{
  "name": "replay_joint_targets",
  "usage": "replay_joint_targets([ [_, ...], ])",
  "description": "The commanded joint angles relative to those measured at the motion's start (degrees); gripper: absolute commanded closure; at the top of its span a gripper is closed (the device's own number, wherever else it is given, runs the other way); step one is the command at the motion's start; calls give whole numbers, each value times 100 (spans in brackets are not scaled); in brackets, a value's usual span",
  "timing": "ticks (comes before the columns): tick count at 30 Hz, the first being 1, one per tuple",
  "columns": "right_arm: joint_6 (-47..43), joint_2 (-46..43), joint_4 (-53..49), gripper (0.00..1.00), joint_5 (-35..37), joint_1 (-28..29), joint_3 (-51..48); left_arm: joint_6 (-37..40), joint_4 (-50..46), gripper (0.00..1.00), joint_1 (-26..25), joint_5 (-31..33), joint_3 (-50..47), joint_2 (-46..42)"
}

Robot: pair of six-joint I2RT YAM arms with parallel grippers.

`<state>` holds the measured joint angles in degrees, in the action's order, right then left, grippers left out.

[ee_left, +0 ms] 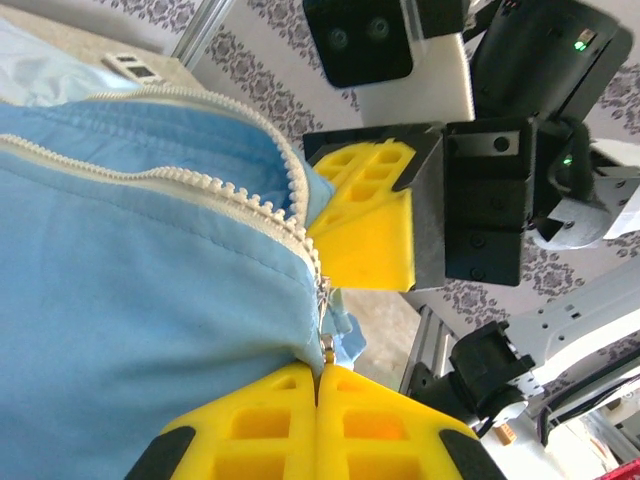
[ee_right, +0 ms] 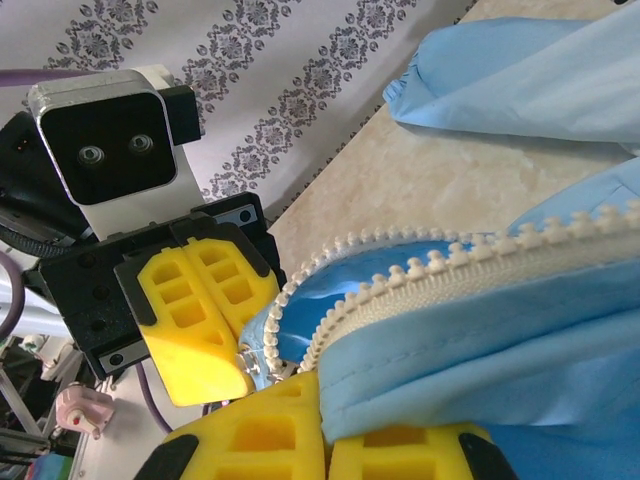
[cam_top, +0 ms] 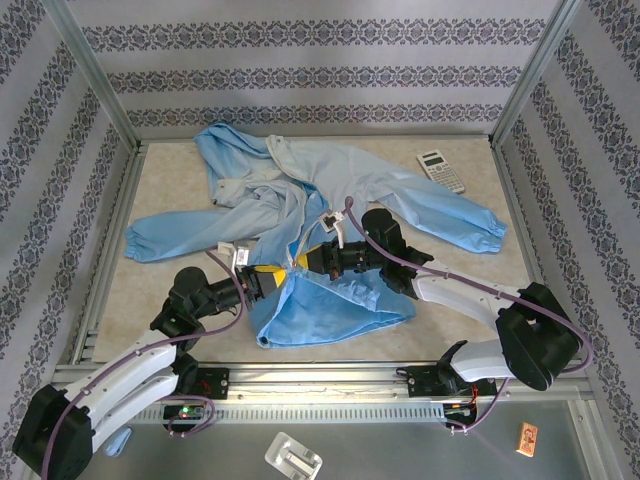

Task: Zip up the jacket

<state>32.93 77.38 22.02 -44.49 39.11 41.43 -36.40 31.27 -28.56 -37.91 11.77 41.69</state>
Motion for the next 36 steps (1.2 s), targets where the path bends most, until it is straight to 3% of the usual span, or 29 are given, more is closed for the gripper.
replay_joint_targets([
  [1,30,31,129,100,-133,-46,102,321,-773,100,-80,-143,255,-108],
  [6,-86,35,-159,100,-405,-48,111,699,-1677,100,-80,14,638,-104],
  [10,-136,42,-286,100,-500,-37,72,697,-1791,100,-71,-55,748,-66],
  [13,-134,78,-270,100,-522,-16,41,391,-1528,81,-71,-100,677,-72],
  [16,-151,144,-269,100,-527,33,49,-134,-853,73,-68,-119,483,-39],
  [20,-181,244,-251,100,-497,87,80,-566,-298,70,-65,-147,353,58],
  [36,-209,311,-203,100,-358,241,164,-695,-212,69,-62,-113,293,331],
])
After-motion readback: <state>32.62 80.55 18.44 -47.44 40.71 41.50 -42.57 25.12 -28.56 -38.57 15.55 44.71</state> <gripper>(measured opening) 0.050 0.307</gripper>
